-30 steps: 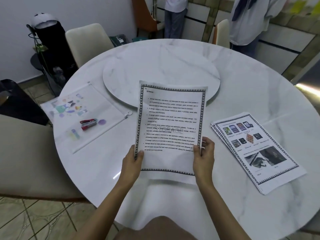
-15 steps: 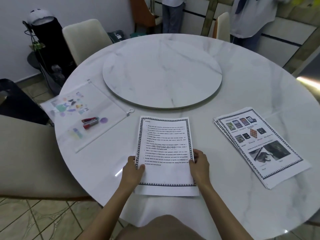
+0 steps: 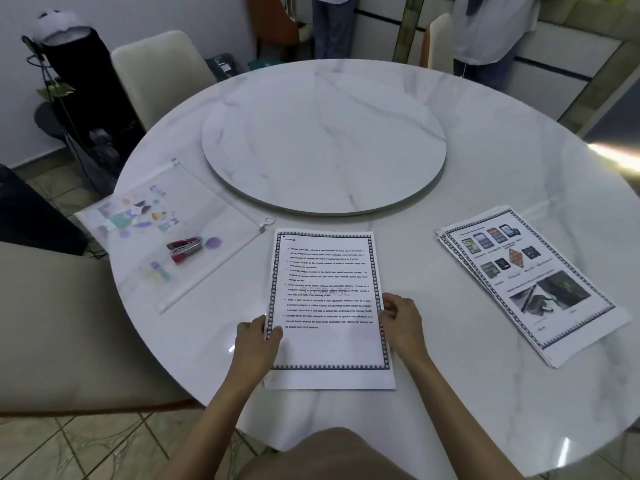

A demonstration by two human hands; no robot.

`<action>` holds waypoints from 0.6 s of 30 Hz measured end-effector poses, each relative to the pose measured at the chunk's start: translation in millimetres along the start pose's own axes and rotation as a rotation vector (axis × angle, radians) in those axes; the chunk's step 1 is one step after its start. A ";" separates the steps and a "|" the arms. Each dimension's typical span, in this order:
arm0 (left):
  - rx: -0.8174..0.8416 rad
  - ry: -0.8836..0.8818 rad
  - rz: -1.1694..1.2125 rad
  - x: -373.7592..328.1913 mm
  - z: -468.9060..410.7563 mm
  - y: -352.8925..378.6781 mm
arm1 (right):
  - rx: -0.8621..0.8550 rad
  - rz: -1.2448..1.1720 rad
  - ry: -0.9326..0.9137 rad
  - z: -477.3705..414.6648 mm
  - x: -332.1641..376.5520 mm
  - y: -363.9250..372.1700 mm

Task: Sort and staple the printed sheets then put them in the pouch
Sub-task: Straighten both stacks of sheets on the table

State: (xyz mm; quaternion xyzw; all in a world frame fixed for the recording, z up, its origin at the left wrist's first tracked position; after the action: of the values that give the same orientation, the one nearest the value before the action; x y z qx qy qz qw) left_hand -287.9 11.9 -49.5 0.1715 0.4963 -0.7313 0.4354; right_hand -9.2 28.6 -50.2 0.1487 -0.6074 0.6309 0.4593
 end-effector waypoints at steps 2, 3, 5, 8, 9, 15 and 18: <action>0.001 -0.018 0.002 4.8 -0.3 -6.2 | 0.015 0.016 -0.020 -0.5 6.7 3.3; 0.007 -0.029 0.008 7.5 -0.5 -9.2 | 0.018 0.017 -0.022 -1.1 8.8 3.9; 0.014 -0.057 0.012 13.3 -2.2 -15.0 | 0.015 0.000 -0.004 -1.8 8.1 1.7; -0.040 -0.038 0.059 5.2 -2.7 -28.8 | 0.010 -0.047 0.029 -1.8 0.2 -9.7; -0.054 -0.013 0.075 -1.2 -2.2 -31.4 | 0.008 -0.054 0.031 -2.3 -2.6 -16.0; -0.013 0.133 0.173 -49.6 3.8 -9.2 | -0.027 -0.016 0.000 -18.8 -23.6 -77.8; 0.048 0.146 0.263 -74.0 15.3 17.9 | -0.064 -0.006 -0.017 -37.7 -34.6 -117.3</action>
State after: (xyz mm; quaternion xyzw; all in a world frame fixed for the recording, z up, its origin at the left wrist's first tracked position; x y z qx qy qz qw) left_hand -229.1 30.8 -2.4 0.2982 0.4823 -0.6652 0.4858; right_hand 112.4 30.1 -10.4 0.1412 -0.6308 0.6083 0.4605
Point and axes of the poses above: each hand's wrist, its own z-axis away from the middle knuckle, its own y-axis out of the palm, x = y × z, the point moved 9 cm from there along -z, towards the middle knuckle, and after that the axes turned 2 degrees about -x, right-handed, at the moved point
